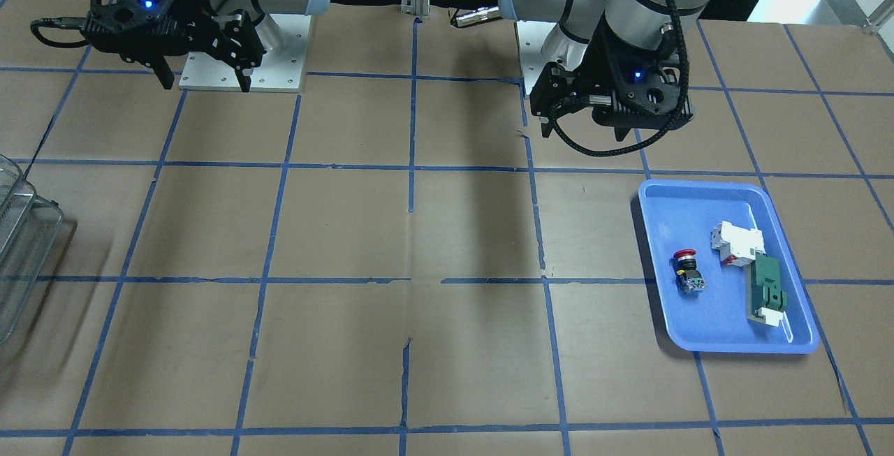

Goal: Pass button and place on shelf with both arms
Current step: 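Move the left gripper down toward the red push button in the blue tray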

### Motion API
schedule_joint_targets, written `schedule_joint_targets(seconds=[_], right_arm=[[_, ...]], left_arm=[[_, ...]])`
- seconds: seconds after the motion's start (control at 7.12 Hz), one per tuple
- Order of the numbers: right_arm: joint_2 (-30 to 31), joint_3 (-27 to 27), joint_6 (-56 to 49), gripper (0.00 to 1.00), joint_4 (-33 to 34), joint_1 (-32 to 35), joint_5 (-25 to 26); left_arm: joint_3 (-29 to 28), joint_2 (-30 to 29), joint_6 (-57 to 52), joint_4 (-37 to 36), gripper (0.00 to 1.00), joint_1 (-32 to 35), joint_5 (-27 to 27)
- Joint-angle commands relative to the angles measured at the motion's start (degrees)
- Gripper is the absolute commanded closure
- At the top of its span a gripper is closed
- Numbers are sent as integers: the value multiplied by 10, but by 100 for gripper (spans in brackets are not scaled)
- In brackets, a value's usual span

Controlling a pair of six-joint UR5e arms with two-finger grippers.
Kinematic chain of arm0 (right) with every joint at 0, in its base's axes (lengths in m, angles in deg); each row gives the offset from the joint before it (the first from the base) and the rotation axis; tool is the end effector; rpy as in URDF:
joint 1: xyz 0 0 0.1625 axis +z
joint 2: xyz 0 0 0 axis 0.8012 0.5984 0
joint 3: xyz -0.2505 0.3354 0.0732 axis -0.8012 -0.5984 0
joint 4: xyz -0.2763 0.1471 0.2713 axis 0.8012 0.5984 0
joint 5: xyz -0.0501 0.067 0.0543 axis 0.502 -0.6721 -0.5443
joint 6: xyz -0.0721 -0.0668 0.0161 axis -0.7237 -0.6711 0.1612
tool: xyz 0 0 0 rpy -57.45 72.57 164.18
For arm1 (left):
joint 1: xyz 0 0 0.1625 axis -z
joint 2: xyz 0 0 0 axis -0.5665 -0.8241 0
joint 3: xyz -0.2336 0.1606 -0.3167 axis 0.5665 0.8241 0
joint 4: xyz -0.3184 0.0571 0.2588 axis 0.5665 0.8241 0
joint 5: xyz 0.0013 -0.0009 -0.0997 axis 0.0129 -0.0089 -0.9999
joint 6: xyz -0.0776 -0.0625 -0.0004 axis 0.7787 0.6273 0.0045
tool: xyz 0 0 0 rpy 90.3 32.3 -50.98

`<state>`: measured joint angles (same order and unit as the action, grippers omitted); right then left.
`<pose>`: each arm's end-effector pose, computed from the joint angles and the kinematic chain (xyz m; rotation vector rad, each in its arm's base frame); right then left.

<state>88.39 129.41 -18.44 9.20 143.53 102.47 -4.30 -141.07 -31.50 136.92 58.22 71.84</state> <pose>0.1331 -0.4314 0.5043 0.0017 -3.1172 0.0317 -0.1599 -0.5012 0.4960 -0.0280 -3.1159 -0.0776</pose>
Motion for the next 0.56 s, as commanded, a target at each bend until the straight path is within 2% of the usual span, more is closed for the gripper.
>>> schedule_joint_targets(seconds=[0.0, 0.42], right_arm=[[0, 0, 0, 0, 0, 1, 0], [0, -1, 0, 0, 0, 0, 1]], left_arm=[[2, 3, -5, 0, 0, -1, 1], [6, -19, -23, -5, 0, -49, 16]])
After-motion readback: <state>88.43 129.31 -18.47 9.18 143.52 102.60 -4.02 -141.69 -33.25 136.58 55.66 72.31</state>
